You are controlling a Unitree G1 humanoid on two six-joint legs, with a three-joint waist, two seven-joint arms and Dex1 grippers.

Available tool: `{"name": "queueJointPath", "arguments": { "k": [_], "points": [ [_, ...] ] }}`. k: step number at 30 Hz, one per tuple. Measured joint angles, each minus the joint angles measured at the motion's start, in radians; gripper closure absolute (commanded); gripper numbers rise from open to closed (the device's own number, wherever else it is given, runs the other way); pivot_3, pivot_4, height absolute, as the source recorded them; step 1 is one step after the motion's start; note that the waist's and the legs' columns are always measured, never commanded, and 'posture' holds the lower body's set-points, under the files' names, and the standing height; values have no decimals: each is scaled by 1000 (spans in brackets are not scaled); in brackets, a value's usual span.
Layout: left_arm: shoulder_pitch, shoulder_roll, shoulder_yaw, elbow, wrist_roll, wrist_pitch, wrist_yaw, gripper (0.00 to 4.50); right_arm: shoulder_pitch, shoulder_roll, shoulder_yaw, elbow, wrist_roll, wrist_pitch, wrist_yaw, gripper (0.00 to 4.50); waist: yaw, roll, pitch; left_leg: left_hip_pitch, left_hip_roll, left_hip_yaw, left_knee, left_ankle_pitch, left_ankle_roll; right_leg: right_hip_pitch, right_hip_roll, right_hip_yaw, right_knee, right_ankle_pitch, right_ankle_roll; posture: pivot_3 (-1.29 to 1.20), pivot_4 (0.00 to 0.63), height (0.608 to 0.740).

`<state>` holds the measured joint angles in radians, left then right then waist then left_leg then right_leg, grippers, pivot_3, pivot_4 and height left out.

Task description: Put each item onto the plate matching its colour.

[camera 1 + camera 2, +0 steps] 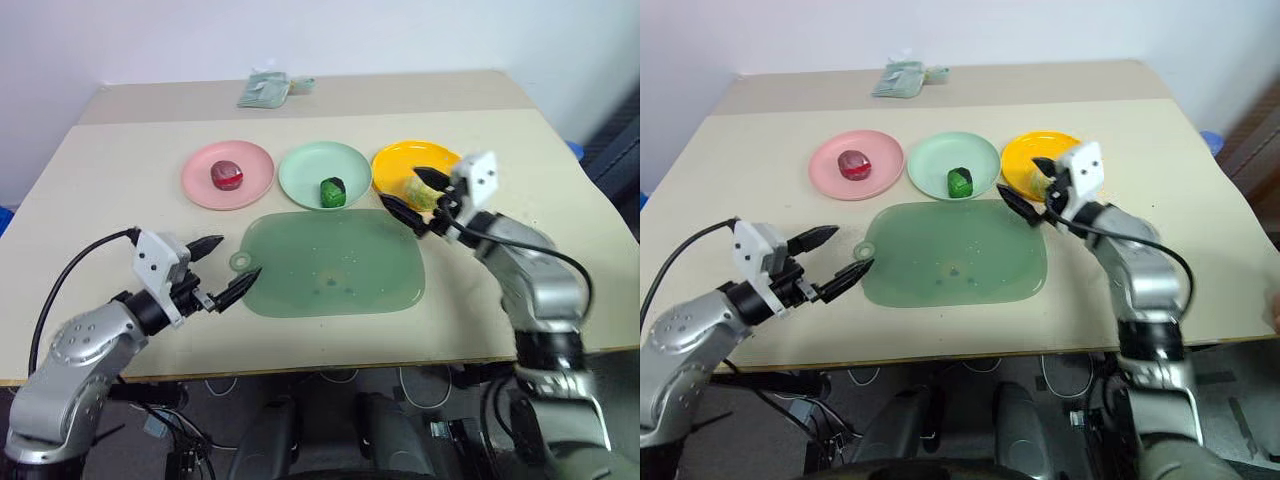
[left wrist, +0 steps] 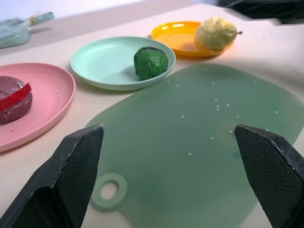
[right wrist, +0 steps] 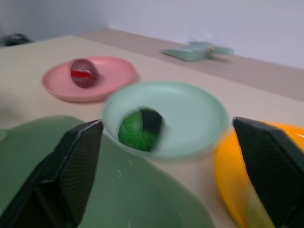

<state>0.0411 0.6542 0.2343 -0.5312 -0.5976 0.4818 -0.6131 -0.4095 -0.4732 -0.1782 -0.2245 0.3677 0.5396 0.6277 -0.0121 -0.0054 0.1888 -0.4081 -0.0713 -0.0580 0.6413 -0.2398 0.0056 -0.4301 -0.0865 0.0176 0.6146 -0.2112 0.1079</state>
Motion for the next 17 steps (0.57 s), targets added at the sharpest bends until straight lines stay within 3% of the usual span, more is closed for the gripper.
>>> {"name": "queueJointPath", "arguments": {
  "k": [3,9,17],
  "points": [
    [-44,3,-16,52,7,-5,-23,0,116,-51,-71,-182,49,113,-44,54,2,-1,-1,0,0,0,0,0,0,1,-1,-1,-1,0,0,0,150,740],
    [-102,1,-37,103,21,-7,-46,0,316,-91,-147,-331,100,214,-78,54,5,-1,-1,-1,0,0,2,0,1,2,-1,-1,-2,0,0,0,150,740],
    [-114,-11,-56,105,20,-4,-62,0,349,-98,-167,-381,128,221,-117,54,4,-2,-1,-1,0,0,3,0,1,2,-1,-1,-2,0,0,0,150,740]
  ]
}}
